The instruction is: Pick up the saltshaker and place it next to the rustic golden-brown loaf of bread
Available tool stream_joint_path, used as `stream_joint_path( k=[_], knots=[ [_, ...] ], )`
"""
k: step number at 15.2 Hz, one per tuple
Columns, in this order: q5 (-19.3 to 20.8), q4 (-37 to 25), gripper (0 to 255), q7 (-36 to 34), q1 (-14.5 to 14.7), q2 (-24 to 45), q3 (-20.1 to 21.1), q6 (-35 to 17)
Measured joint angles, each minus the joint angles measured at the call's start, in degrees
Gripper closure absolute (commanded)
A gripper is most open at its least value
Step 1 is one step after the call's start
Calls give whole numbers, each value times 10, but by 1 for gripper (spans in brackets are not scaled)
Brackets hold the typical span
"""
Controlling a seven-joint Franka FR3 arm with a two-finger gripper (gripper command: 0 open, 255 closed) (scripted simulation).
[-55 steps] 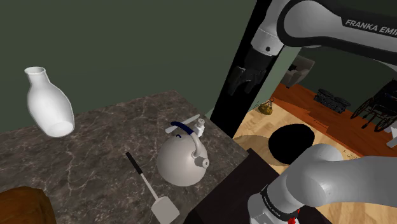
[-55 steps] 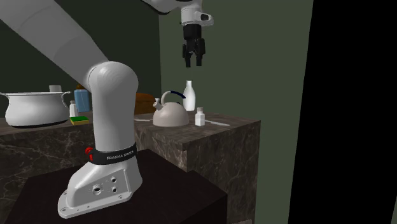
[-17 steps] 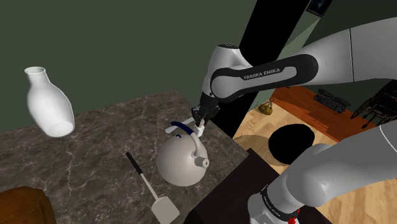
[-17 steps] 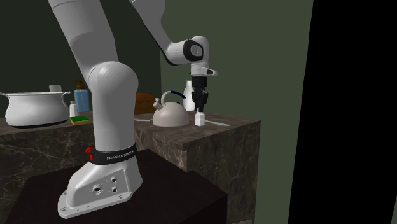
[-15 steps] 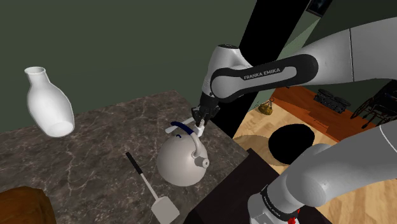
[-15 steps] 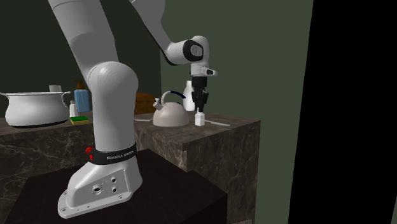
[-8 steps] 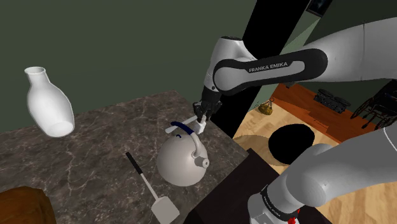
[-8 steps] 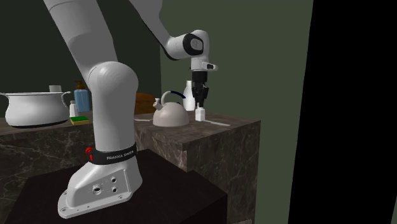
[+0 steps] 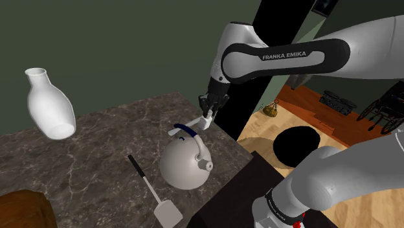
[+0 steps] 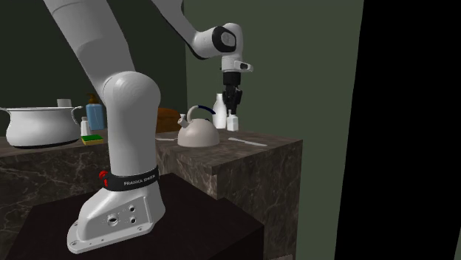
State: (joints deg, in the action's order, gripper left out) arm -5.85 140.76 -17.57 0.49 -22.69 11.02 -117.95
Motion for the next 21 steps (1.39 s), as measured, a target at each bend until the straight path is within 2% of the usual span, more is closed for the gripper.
stream_joint_path(
  k=[21],
  knots=[
    [6,-140,255,-2,-3,-29,-11,170]
  ],
)
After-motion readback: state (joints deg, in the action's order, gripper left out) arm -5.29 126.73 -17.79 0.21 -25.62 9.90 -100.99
